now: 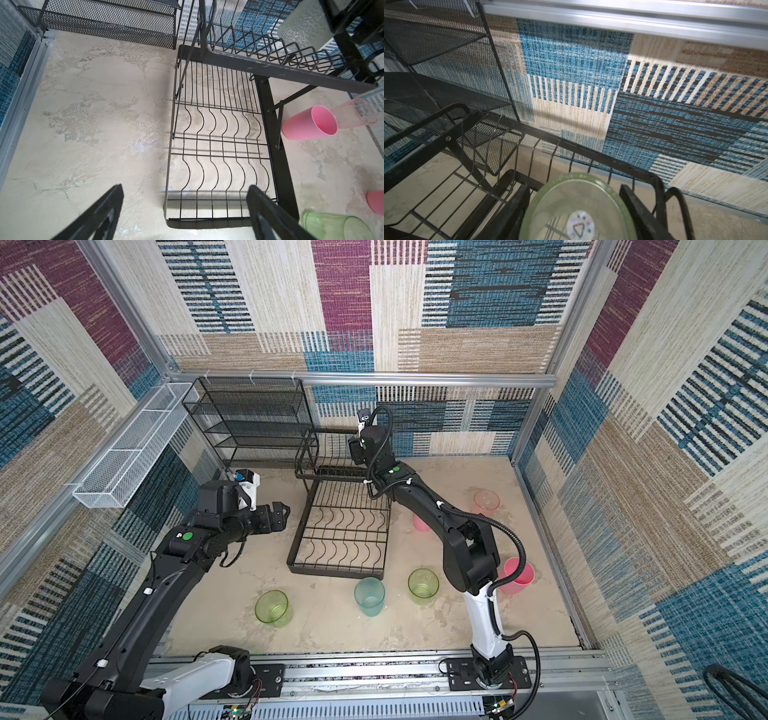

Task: Load the cups into the dish rack

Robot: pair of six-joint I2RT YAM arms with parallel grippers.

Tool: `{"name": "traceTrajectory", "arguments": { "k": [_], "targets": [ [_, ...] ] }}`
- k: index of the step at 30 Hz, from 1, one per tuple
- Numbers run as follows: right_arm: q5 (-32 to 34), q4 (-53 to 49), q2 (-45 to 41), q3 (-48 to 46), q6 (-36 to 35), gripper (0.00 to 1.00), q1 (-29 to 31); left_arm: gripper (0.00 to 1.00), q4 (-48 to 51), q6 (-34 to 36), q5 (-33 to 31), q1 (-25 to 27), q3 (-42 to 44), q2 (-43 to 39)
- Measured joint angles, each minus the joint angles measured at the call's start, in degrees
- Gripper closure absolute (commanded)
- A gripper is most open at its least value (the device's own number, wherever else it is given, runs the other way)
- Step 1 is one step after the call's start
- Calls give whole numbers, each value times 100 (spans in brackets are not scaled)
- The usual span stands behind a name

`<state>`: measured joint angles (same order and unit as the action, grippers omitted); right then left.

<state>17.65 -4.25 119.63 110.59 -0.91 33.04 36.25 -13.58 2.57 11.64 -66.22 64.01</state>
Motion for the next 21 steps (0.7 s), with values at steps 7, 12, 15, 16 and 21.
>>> {"name": "traceTrajectory", "arguments": {
  "k": [7, 12, 15, 16, 21],
  "targets": [
    [52, -31, -140, -229, -61, 35, 81, 4, -7, -7, 83, -22, 44, -26],
    [96, -107, -157, -238, -68, 31, 109, 5, -17, -22, 107, -33, 57, -28],
    [96, -118, -157, -247, -66, 28, 107, 5, -39, -22, 127, -37, 66, -28],
    [96, -125, -157, -249, -66, 27, 109, 5, -44, -22, 131, -37, 66, -28],
    [94, -168, -157, -232, -61, 16, 114, 4, -55, -24, 219, -39, 79, -28]
  ]
}}
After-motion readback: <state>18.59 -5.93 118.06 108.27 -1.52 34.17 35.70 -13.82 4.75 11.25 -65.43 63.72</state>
